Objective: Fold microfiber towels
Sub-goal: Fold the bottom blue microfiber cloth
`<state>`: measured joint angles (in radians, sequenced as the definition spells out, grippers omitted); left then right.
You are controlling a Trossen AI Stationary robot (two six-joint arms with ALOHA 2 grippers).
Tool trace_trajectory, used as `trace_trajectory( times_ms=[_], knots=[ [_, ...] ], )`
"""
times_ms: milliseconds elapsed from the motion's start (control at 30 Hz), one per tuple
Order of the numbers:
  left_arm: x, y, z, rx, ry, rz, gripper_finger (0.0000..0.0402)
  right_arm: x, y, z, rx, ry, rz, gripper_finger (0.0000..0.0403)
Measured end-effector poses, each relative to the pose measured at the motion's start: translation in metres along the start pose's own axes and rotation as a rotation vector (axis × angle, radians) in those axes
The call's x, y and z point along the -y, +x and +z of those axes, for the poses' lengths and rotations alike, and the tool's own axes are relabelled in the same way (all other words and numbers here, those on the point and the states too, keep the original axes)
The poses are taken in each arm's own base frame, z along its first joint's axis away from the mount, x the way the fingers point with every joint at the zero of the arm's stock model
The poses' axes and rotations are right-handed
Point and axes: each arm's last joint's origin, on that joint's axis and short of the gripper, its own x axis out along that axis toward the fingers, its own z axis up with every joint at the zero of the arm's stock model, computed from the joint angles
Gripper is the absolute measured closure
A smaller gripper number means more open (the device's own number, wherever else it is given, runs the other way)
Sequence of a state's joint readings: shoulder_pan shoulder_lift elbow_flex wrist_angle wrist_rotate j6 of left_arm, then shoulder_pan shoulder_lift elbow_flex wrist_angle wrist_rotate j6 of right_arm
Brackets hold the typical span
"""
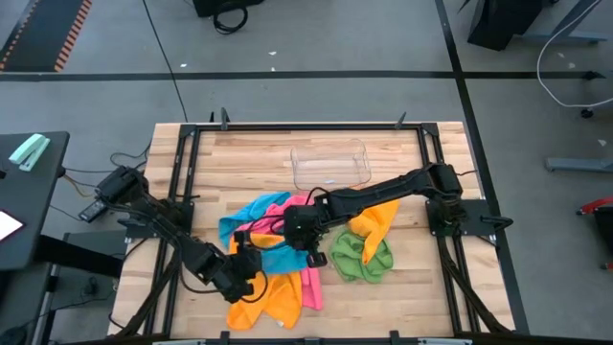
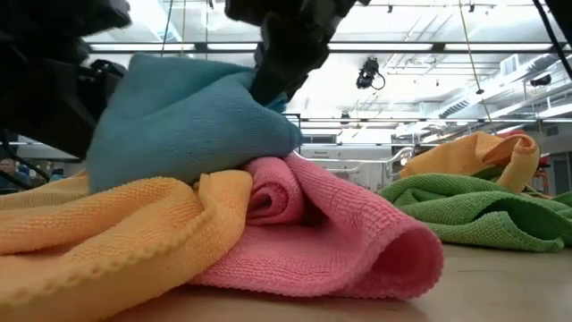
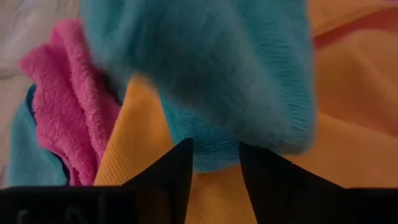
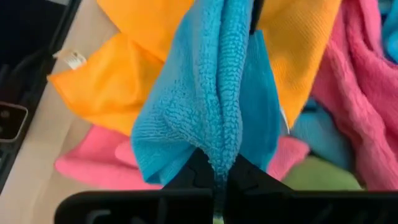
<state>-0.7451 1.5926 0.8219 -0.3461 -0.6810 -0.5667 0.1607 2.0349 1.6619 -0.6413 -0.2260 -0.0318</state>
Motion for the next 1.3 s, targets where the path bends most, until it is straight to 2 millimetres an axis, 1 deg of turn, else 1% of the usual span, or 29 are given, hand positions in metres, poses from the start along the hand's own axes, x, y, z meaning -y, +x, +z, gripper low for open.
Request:
trace_trajectory(
  times_ms=[67, 200, 267, 433, 567, 700, 767, 867, 967, 1000, 1067, 1167, 1233, 1300],
  knots=[
    [0.001, -0.006, 0.001, 0.015, 0.008, -0.018, 0.0276, 0.004, 0.000, -0.002, -0.017, 0.006, 0.008, 0.0397],
    [0.002, -0.014, -0.002, 0.002, 0.045, -0.024, 0.0289, 0.012, -0.003, -0.001, 0.000, 0.001, 0.003, 0.0392],
    [0.003, -0.022, 0.002, 0.014, 0.044, -0.038, 0.0293, 0.015, -0.003, -0.001, 0.000, -0.001, -0.001, 0.0380],
    [0.002, -0.036, 0.009, 0.045, 0.024, -0.071, 0.0298, 0.015, -0.003, 0.000, 0.009, -0.049, -0.001, 0.0337],
    [-0.001, -0.035, 0.012, 0.045, -0.014, -0.064, 0.0291, 0.014, -0.003, 0.001, 0.022, -0.063, -0.005, 0.0309],
    [-0.006, -0.031, 0.016, 0.038, -0.027, -0.043, 0.0278, 0.017, -0.003, 0.000, 0.013, -0.072, -0.055, 0.0282],
    [-0.007, -0.034, 0.023, 0.039, -0.010, -0.039, 0.0272, 0.017, -0.005, 0.000, 0.012, -0.075, -0.063, 0.0269],
    [-0.010, -0.045, 0.034, 0.022, 0.014, -0.028, 0.0268, 0.018, -0.008, 0.001, 0.015, -0.077, -0.065, 0.0250],
    [-0.013, -0.056, 0.046, 0.000, 0.027, -0.012, 0.0270, 0.018, -0.008, -0.001, -0.008, -0.080, -0.063, 0.0238],
    [-0.016, -0.057, 0.050, 0.001, 0.013, 0.000, 0.0272, 0.018, -0.008, -0.002, -0.009, -0.085, -0.063, 0.0235],
    [-0.021, -0.053, 0.052, -0.001, -0.015, 0.035, 0.0277, 0.018, -0.008, -0.001, -0.007, -0.086, -0.063, 0.0230],
    [-0.031, -0.042, 0.052, -0.025, -0.067, 0.081, 0.0279, 0.016, -0.012, -0.001, -0.004, -0.076, -0.067, 0.0226],
    [-0.037, -0.034, 0.048, -0.053, -0.087, 0.102, 0.0275, 0.014, -0.014, 0.000, -0.003, -0.072, -0.084, 0.0226],
    [-0.041, -0.029, 0.043, -0.079, -0.087, 0.110, 0.0269, 0.011, -0.014, -0.004, -0.046, -0.058, -0.093, 0.0226]
  ],
)
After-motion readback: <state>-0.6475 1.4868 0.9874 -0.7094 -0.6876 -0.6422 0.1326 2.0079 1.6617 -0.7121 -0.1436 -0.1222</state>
